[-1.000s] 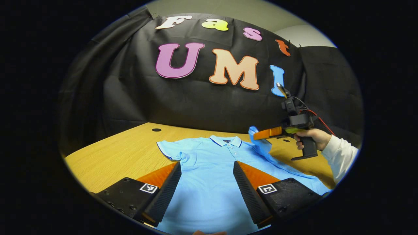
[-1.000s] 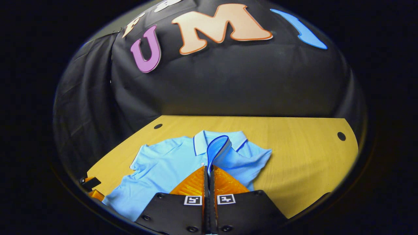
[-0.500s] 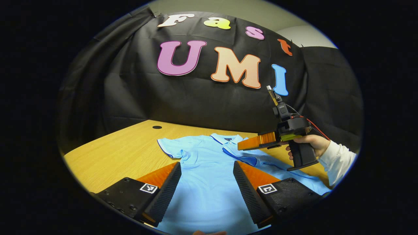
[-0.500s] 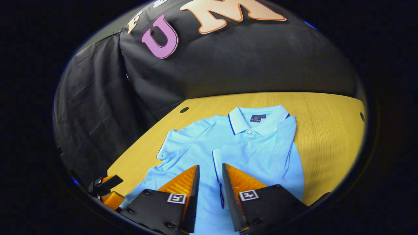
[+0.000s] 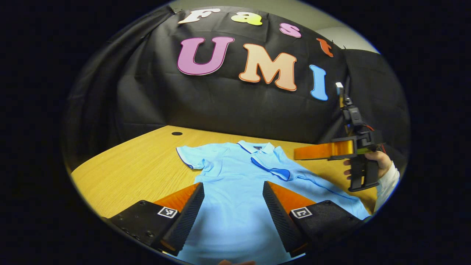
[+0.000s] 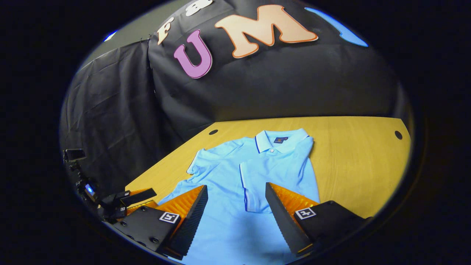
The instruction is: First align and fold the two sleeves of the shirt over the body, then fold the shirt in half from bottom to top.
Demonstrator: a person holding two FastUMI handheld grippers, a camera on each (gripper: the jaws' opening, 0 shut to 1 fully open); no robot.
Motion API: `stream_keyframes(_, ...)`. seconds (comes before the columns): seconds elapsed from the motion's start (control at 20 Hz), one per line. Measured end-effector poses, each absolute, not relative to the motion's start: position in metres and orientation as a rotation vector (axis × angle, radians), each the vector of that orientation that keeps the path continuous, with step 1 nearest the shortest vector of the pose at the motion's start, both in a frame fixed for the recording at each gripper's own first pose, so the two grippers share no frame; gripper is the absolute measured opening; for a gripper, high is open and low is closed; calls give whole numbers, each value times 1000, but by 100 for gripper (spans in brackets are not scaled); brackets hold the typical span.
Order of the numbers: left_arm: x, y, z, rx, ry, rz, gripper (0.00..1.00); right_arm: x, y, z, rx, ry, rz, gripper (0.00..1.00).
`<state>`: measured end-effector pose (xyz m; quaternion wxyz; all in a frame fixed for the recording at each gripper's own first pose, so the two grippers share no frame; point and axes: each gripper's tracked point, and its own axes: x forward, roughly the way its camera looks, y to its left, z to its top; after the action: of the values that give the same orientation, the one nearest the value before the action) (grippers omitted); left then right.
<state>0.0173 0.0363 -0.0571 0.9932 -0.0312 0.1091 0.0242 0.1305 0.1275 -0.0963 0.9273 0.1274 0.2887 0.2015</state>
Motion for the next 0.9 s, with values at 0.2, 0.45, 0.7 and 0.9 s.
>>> stream_keyframes(0.2, 20, 51, -61, -62, 279, 93, 95, 92, 102, -88, 318, 578, 421, 98)
stream_keyframes(0.45, 38, 72, -53, -42, 323, 132, 95, 64, 57, -79, 244, 490, 350, 98)
stream_keyframes(0.7, 68, 101, -45, -33, 342, 199, 95, 33, 32, -71, 177, 412, 292, 98)
stream_keyframes(0.9, 104, 133, -47, -9, 365, 245, 95, 16, 28, -67, 158, 383, 292, 98)
